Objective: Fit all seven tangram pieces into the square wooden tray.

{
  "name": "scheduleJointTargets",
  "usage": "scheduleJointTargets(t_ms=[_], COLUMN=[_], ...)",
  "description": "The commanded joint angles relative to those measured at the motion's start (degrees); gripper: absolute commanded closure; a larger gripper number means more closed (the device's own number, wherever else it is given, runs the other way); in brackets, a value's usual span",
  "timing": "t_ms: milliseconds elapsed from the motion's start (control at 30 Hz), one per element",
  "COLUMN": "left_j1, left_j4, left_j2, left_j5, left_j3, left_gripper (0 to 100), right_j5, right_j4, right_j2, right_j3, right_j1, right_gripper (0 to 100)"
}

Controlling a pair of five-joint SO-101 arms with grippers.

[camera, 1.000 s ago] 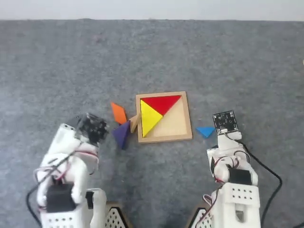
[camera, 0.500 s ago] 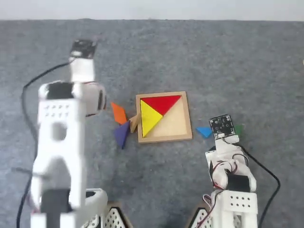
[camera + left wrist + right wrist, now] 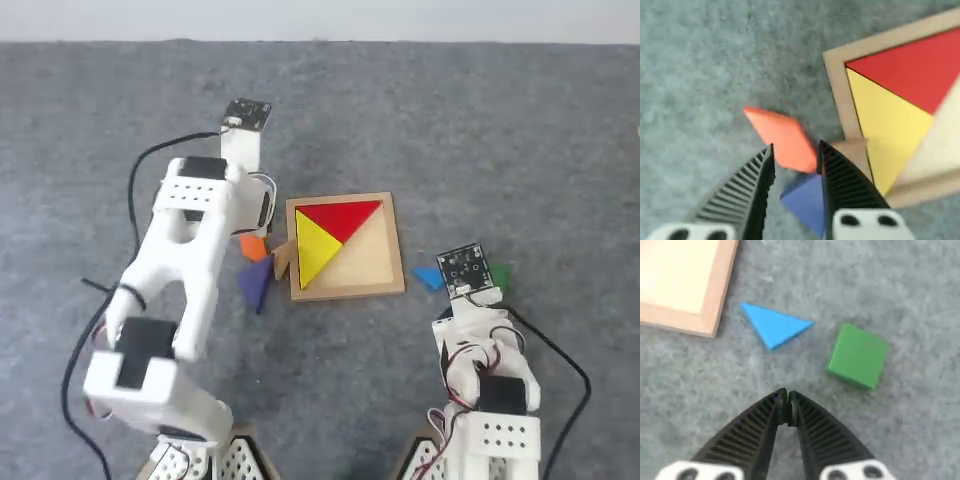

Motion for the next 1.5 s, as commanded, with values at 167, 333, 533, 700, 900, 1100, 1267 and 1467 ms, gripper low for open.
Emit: scheduleJointTargets(t_ms=[167, 333, 533, 700, 900, 1100, 1267, 1467], left_j1=[-1.05, -2.46, -3.16, -9.32, -16.18, -18.64, -17.85, -14.51], left_j4=[-1.85, -0.79, 0.97, 7.47, 10.37, 9.58, 5.1, 3.16], left_j2=[5.71, 7.82, 13.8, 16.53, 17.05, 16.53, 13.54, 9.41], left_j5=[1.05, -1.05, -3.16, -5.54, -10.55, -13.01, -18.73, -30.77], left_j3=[-3.38, -3.38, -5.14, -10.77, -11.91, -12.09, -12.0, -12.0], left_gripper=[86, 85, 79, 79, 79, 79, 89, 93], right_j5=[0.53, 0.53, 0.53, 0.53, 0.53, 0.53, 0.53, 0.53], right_j4=[0.66, 0.66, 0.66, 0.57, 0.48, 0.4, 0.4, 0.22], right_j2=[-1.36, -1.54, -1.54, -1.54, -1.54, -1.54, -1.54, -1.54], right_j3=[0.88, 0.88, 0.88, 0.88, 0.88, 0.88, 0.88, 0.88], right_j1=[-0.22, -0.22, -0.22, -0.04, -0.13, -0.13, -0.13, -0.13], right_gripper=[98.9, 98.9, 98.9, 98.9, 98.9, 98.9, 98.9, 98.9])
